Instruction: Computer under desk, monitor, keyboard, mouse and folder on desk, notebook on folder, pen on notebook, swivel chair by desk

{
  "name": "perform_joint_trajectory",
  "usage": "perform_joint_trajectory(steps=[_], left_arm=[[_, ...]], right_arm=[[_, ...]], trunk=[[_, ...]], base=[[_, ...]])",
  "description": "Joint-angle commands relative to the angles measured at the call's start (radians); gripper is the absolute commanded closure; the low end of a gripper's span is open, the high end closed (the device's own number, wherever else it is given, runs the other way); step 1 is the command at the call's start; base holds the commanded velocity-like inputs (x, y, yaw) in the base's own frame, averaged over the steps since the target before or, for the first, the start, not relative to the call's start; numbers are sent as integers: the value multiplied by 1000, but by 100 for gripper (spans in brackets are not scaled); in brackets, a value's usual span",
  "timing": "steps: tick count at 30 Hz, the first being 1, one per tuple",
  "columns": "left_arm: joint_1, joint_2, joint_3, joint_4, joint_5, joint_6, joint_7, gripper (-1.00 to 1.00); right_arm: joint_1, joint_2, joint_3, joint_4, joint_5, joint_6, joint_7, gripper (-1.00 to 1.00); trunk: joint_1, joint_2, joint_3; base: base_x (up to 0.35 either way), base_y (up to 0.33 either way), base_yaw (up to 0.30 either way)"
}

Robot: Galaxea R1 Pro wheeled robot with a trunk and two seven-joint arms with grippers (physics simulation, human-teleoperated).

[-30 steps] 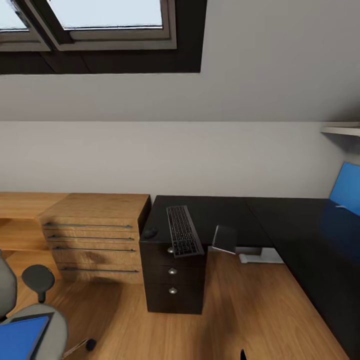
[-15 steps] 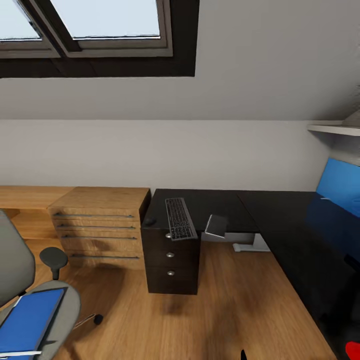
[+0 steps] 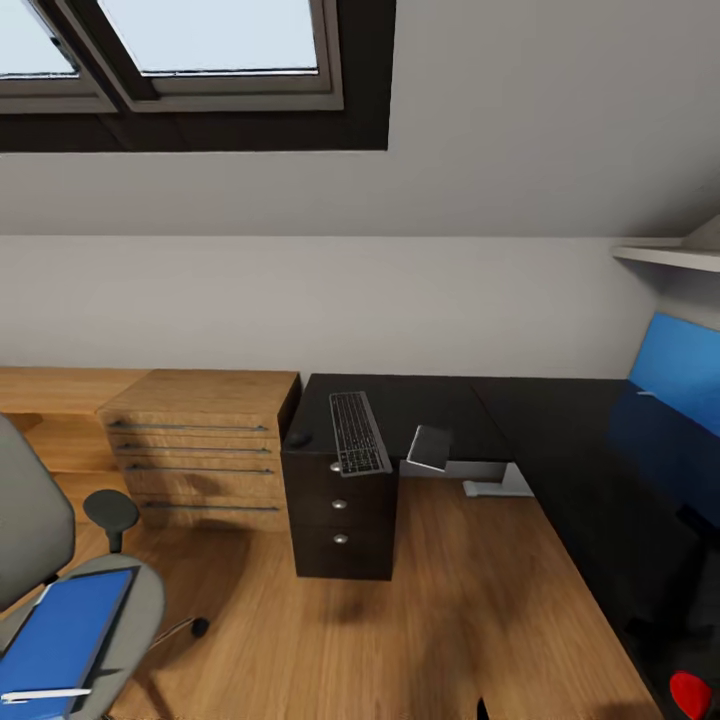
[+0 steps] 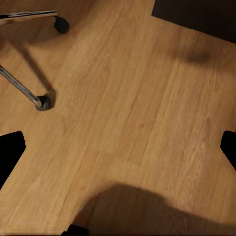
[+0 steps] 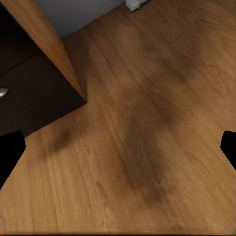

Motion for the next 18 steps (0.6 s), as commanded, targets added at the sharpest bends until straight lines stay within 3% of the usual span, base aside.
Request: perform_joint_trajectory(steps=[1, 13, 18], left_arm=[[-1, 1, -6, -1, 11, -7, 6, -100], [-1, 1, -6, -1, 11, -7, 6, -100], [-1, 1, -3, -1, 11, -7, 6, -100]], right_arm=[[0, 0, -4, 1, -9, -1, 10, -100], [0, 0, -4, 2, -8, -1, 10, -100], [0, -2, -4, -2, -5, -13, 12, -100]], trunk=[[-4, 7, 1], [-50, 91, 19], [-61, 112, 22]], base=[[-61, 0, 0], [-270, 0, 0], [-120, 0, 0]])
